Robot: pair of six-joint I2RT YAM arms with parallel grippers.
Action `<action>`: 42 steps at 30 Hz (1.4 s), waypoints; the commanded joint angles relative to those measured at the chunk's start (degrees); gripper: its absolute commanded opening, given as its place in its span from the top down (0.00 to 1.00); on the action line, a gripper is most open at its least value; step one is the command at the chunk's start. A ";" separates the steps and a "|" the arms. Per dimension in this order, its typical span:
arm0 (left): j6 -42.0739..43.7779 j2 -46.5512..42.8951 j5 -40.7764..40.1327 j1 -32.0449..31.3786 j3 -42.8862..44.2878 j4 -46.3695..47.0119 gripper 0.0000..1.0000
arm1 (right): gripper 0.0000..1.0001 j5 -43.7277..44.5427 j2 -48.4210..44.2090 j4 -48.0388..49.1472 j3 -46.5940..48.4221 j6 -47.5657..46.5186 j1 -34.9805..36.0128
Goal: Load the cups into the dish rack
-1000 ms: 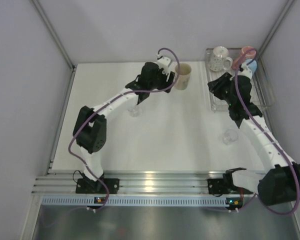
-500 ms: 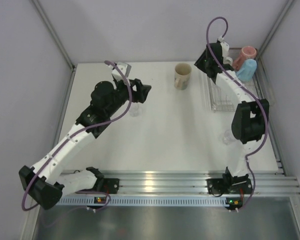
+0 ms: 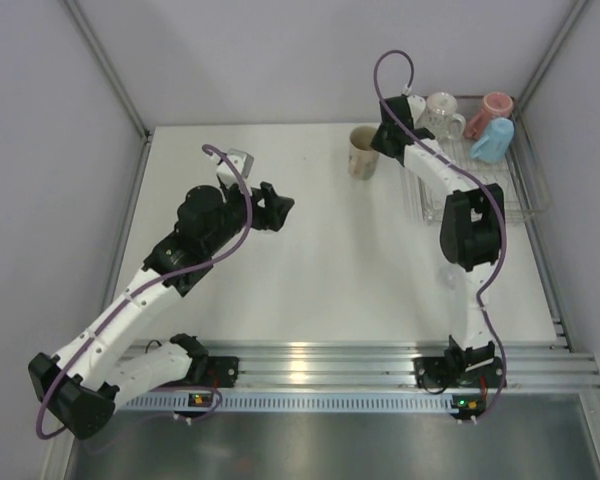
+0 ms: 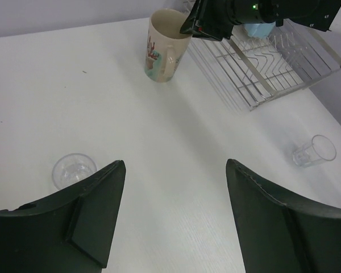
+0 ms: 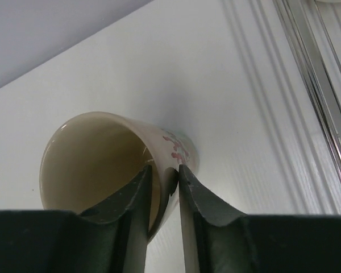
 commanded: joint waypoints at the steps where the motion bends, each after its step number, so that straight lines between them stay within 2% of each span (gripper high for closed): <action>1: -0.45 -0.43 -1.02 -0.04 -0.27 1.02 0.23 | 0.75 2.45 0.07 -1.53 4.40 -1.88 1.51; 2: -0.36 0.01 -1.11 -0.04 -0.10 1.02 0.23 | 0.86 2.53 -0.10 -1.88 4.40 -2.14 1.69; 4: -0.01 2.03 -1.55 -0.04 0.34 1.02 0.23 | 0.99 3.15 -1.59 -2.06 3.44 -2.23 2.21; 7: 0.34 5.28 -2.16 -0.04 2.36 0.67 0.25 | 1.00 3.06 -5.45 -1.88 0.37 -1.97 3.00; 11: -1.15 14.05 -2.52 -0.04 8.15 -1.08 0.28 | 1.00 4.38 -12.83 -0.48 -9.10 -1.09 5.37; 17: -5.98 22.60 -0.23 -0.13 14.05 -1.70 0.33 | 1.00 6.84 -24.70 4.62 -24.74 0.23 12.57; 23: -8.70 29.11 2.85 -0.04 17.74 -1.79 0.37 | 1.00 8.25 -32.26 7.08 -34.16 3.73 18.46; 29: -14.15 31.04 2.85 -0.04 14.58 -2.40 0.38 | 1.00 10.36 -35.96 8.49 -37.70 5.68 22.07; 33: -14.51 33.41 3.28 -0.04 15.28 -3.02 0.39 | 1.00 11.14 -36.58 8.58 -38.22 6.29 23.48; 42: -16.62 39.38 5.13 -0.48 15.11 -3.37 0.42 | 1.00 14.40 -34.38 8.66 -36.47 7.52 26.38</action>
